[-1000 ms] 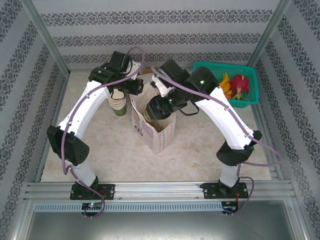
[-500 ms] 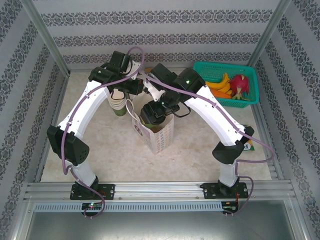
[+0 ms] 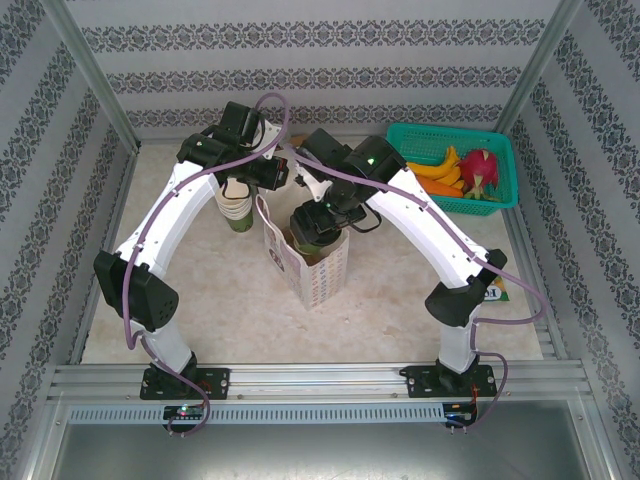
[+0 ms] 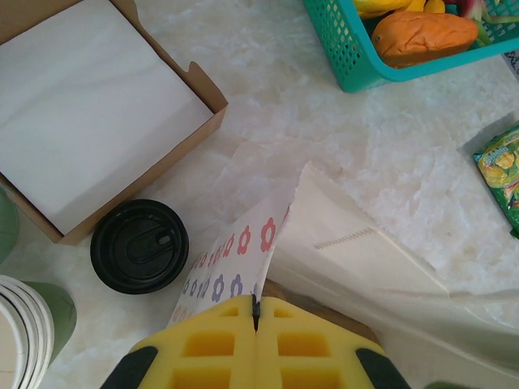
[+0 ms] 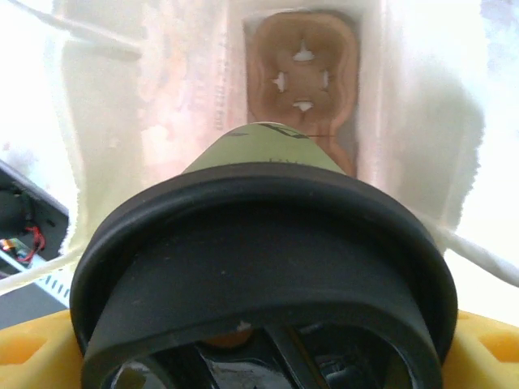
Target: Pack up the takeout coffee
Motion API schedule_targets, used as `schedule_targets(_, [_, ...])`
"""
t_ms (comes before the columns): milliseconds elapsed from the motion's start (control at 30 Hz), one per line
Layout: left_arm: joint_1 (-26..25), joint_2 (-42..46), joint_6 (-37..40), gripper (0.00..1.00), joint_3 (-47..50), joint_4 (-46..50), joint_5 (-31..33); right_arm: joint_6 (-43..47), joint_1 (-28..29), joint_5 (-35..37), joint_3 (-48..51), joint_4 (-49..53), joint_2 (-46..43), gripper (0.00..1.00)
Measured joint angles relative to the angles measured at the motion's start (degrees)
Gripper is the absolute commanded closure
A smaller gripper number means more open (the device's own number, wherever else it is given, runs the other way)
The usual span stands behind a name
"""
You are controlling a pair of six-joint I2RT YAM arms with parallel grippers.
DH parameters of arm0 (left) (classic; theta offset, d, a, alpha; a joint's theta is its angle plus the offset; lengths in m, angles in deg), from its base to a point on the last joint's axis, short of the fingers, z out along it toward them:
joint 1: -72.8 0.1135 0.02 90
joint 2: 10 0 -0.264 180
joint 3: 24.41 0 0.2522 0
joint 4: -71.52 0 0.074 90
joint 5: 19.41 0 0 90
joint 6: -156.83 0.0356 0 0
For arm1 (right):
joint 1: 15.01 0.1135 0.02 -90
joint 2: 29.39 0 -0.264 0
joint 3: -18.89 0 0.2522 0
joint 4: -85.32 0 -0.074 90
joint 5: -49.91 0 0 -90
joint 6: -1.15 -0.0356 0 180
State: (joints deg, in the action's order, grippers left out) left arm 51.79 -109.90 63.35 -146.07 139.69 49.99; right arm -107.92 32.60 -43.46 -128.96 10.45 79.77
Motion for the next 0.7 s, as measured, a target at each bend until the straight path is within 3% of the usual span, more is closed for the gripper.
schedule_targets(400, [0.0, 0.0, 0.0, 1.0, 0.0, -0.02, -0.37, -0.09, 1.29, 4.48, -2.71, 0.96, 2.62, 0.42])
schedule_targets(433, [0.0, 0.0, 0.0, 0.96, 0.0, -0.02, -0.39, -0.09, 1.4, 4.9, -3.1, 0.96, 3.04, 0.42])
schedule_targets(567, [0.0, 0.0, 0.46, 0.63, 0.0, 0.02, -0.04, -0.09, 1.68, 6.05, -3.93, 0.96, 3.82, 0.43])
schedule_targets(700, [0.02, 0.35, 0.11, 0.44, 0.0, 0.11, 1.4, -0.07, 1.68, 6.05, -4.09, 0.96, 3.82, 0.43])
